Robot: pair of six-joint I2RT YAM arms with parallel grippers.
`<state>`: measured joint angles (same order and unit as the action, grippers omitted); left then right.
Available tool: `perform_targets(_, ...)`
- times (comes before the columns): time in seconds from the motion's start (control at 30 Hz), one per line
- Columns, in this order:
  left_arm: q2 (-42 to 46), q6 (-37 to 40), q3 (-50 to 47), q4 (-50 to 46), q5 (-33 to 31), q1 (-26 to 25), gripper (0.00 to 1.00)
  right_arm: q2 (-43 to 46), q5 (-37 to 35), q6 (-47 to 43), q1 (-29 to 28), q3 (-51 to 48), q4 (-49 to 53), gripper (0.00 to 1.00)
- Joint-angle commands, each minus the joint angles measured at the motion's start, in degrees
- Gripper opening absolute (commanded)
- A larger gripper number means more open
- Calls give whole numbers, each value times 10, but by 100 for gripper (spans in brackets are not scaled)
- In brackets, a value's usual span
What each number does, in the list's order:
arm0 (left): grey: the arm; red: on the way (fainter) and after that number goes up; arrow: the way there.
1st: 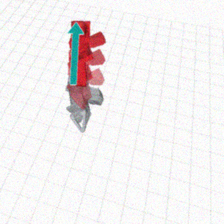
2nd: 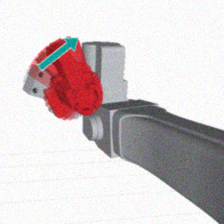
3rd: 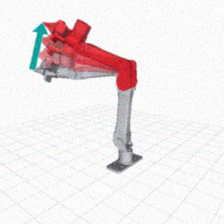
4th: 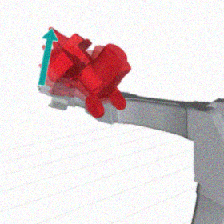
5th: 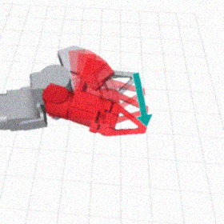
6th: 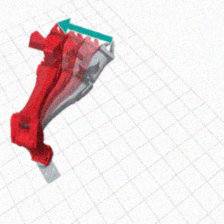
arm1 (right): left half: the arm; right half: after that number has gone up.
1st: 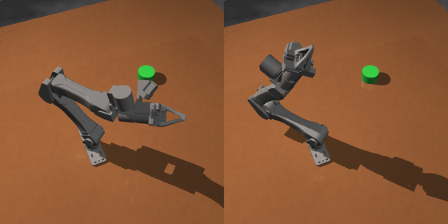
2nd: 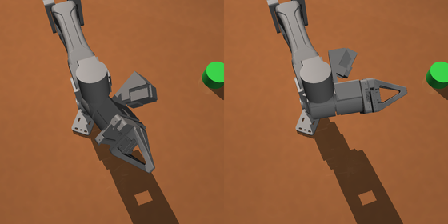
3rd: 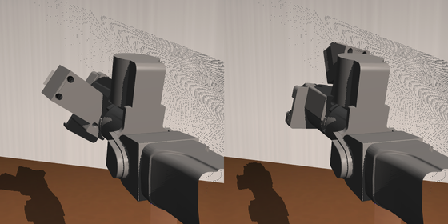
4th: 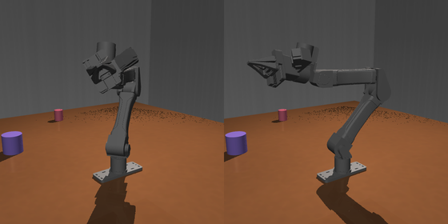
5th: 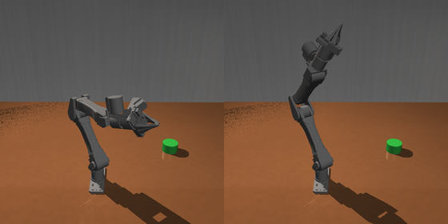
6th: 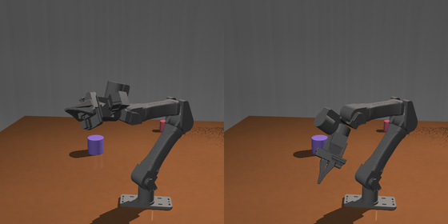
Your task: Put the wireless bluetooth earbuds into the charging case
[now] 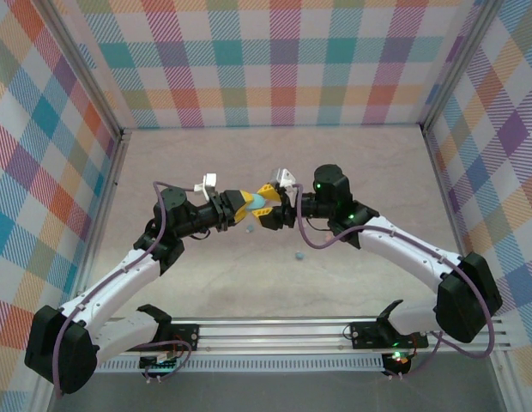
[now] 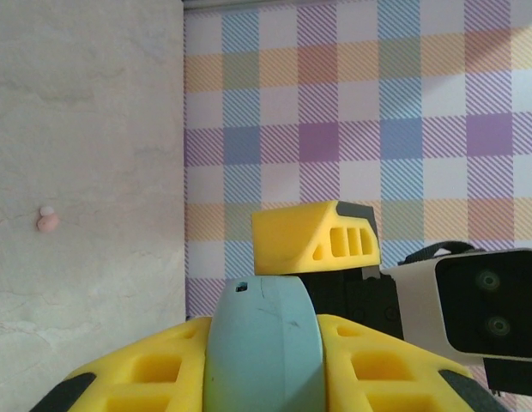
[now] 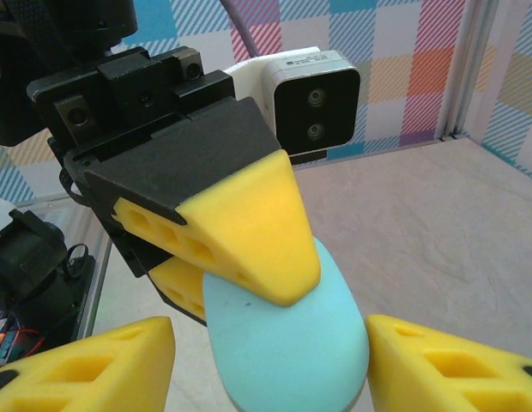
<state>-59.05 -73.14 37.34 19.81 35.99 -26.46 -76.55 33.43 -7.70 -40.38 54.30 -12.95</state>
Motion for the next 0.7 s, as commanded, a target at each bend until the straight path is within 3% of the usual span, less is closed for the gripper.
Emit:
perform_targets(0.0,5,-10,10,30,12,4,22,-7,53,-42,-2,28,28,58)
perform_targets(0.3,6,-25,10,54,19,4,21,-20,74,-71,-2,46,66,58)
perform_targets(0.5,12,-30,7,61,18,4,21,-21,70,-75,-2,45,60,49)
perform_targets(0.67,16,-32,5,65,17,4,21,-22,68,-91,-2,51,82,56)
